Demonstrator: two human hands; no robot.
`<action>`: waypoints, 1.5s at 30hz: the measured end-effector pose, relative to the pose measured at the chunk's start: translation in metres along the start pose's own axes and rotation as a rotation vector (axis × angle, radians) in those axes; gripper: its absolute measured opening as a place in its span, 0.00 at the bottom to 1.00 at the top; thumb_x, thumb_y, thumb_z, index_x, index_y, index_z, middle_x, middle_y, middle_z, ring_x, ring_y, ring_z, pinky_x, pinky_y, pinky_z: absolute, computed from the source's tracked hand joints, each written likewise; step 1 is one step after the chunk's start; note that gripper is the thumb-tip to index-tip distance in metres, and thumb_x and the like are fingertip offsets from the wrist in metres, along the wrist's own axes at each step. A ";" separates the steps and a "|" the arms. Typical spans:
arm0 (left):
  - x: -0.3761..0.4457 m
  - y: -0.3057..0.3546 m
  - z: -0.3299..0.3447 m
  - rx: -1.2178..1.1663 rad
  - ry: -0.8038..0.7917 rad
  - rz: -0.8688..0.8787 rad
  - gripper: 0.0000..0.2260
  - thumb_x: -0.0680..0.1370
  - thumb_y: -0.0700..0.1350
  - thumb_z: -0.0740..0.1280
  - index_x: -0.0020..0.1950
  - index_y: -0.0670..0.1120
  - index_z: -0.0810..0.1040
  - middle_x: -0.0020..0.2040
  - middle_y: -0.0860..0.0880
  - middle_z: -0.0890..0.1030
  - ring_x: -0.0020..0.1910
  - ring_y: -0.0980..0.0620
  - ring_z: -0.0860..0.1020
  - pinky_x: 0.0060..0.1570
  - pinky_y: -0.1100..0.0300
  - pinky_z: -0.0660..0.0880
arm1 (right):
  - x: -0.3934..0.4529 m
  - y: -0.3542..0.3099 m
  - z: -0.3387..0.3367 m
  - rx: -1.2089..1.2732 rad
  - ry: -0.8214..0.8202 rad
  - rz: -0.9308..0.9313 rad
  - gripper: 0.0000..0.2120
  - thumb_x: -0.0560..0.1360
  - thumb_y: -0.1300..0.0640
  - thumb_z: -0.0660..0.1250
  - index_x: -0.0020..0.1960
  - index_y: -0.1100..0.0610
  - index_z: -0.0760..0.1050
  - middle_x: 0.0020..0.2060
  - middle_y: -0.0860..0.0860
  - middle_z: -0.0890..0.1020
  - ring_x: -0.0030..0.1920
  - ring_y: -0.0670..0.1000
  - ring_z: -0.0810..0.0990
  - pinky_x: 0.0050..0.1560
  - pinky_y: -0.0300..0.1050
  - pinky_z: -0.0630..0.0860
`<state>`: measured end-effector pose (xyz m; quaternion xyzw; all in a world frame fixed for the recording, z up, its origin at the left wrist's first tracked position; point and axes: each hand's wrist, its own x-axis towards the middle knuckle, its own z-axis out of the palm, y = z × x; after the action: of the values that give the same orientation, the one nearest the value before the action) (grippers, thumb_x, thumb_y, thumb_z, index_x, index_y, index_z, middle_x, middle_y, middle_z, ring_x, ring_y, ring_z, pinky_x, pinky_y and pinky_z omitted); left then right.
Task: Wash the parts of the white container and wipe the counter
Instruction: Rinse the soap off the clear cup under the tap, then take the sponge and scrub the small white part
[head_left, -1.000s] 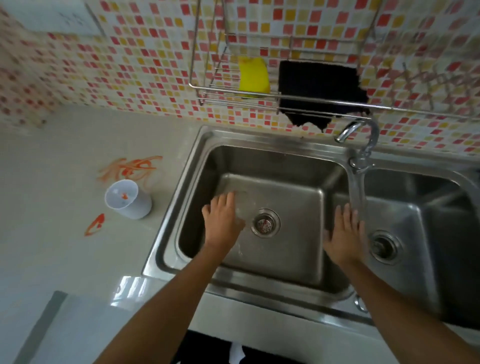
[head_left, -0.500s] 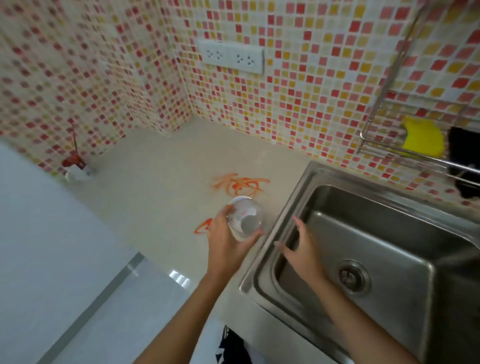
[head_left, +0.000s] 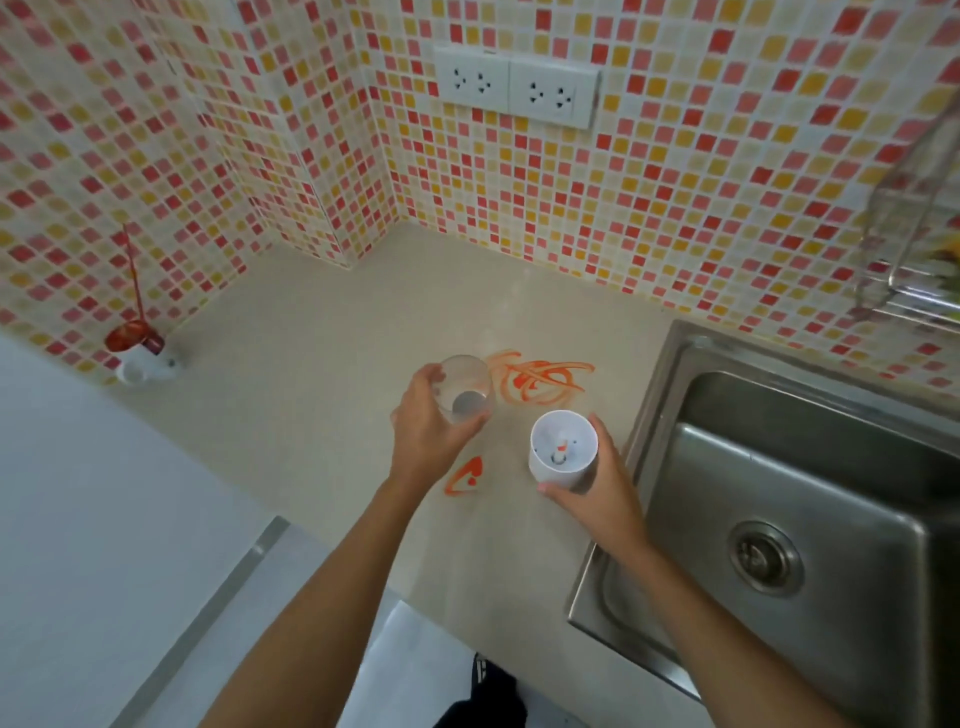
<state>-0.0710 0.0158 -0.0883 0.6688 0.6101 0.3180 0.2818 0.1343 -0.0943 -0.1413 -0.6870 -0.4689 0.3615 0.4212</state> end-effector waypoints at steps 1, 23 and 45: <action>0.002 0.001 0.005 -0.014 -0.014 0.008 0.35 0.67 0.55 0.77 0.68 0.47 0.66 0.62 0.53 0.75 0.60 0.51 0.74 0.63 0.45 0.69 | 0.000 -0.001 0.003 0.005 0.013 0.011 0.48 0.61 0.53 0.82 0.73 0.45 0.59 0.63 0.37 0.71 0.62 0.35 0.68 0.61 0.29 0.65; -0.023 0.003 0.064 0.013 -0.384 0.144 0.37 0.67 0.58 0.76 0.70 0.48 0.64 0.65 0.51 0.73 0.63 0.50 0.72 0.66 0.46 0.64 | -0.014 0.006 -0.016 -0.021 0.482 0.093 0.37 0.60 0.55 0.81 0.61 0.40 0.65 0.56 0.44 0.78 0.55 0.46 0.78 0.55 0.46 0.76; -0.032 0.012 0.054 0.036 -0.270 0.115 0.46 0.69 0.66 0.70 0.78 0.52 0.51 0.76 0.50 0.61 0.74 0.50 0.60 0.71 0.46 0.58 | -0.015 0.018 -0.021 -0.014 0.429 0.061 0.40 0.59 0.52 0.81 0.66 0.48 0.66 0.60 0.46 0.76 0.59 0.47 0.75 0.60 0.48 0.76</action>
<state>-0.0239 -0.0170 -0.1162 0.7443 0.5330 0.2297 0.3304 0.1544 -0.1170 -0.1479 -0.7652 -0.3499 0.2161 0.4954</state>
